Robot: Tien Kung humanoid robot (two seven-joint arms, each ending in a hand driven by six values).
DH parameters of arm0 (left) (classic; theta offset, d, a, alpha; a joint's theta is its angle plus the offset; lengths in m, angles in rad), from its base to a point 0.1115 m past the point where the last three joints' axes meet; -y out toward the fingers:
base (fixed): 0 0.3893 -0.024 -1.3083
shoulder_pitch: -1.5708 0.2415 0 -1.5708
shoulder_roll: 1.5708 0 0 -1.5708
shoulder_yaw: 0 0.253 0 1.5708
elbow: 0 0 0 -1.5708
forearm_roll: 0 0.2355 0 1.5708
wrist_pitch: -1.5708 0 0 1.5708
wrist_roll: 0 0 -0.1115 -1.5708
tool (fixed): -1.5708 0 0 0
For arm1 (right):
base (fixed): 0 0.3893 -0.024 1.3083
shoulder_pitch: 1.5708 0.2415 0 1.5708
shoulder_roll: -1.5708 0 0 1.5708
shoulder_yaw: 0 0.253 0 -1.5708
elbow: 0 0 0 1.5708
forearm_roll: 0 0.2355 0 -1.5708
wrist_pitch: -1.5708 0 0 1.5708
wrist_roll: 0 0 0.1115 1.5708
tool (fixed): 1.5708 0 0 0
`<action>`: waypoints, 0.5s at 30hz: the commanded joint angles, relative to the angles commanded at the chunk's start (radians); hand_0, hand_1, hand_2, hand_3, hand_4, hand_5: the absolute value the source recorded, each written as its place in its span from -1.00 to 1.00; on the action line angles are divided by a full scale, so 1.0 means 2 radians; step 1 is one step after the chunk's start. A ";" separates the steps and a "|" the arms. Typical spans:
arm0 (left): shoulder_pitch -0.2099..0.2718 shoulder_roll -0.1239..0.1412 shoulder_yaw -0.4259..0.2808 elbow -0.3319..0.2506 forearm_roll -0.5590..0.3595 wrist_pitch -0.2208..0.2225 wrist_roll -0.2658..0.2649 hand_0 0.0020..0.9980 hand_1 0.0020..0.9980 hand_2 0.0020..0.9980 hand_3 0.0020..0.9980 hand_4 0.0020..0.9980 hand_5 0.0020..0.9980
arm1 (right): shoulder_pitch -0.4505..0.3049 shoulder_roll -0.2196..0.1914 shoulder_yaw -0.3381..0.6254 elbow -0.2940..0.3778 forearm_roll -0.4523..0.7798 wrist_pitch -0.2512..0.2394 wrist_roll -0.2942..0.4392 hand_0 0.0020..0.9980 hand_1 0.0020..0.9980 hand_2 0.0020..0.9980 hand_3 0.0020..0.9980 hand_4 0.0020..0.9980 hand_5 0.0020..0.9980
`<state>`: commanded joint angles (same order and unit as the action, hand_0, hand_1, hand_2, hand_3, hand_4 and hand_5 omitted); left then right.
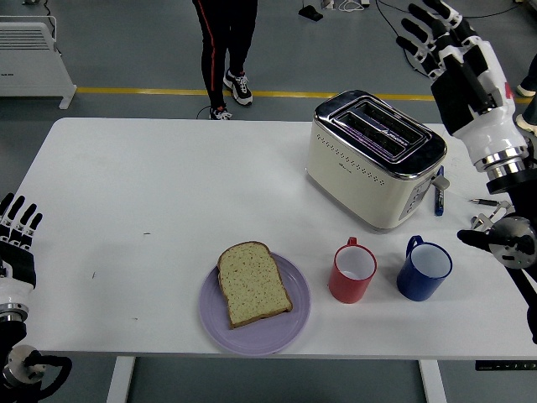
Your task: Push plate across desktop,pick up the break from the machine,place the break in the plate
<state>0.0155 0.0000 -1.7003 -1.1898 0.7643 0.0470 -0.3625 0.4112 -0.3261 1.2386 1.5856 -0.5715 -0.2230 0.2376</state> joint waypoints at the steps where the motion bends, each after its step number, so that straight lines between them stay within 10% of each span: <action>1: 0.001 0.000 0.000 0.000 0.000 0.000 0.001 0.56 0.53 0.62 0.46 0.00 1.00 | -0.014 -0.001 0.018 -0.001 0.005 0.004 -0.002 0.60 0.53 0.54 0.57 -0.01 -0.13; 15: 0.007 0.000 -0.001 -0.003 0.004 0.001 0.003 0.56 0.53 0.62 0.46 0.02 1.00 | -0.150 0.044 0.108 -0.063 0.096 0.044 -0.022 0.64 0.58 0.61 0.58 0.01 -0.05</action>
<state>0.0304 0.0000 -1.7031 -1.1952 0.7719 0.0489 -0.3558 0.1106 -0.2373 1.4536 1.4606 -0.3799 -0.1353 0.1942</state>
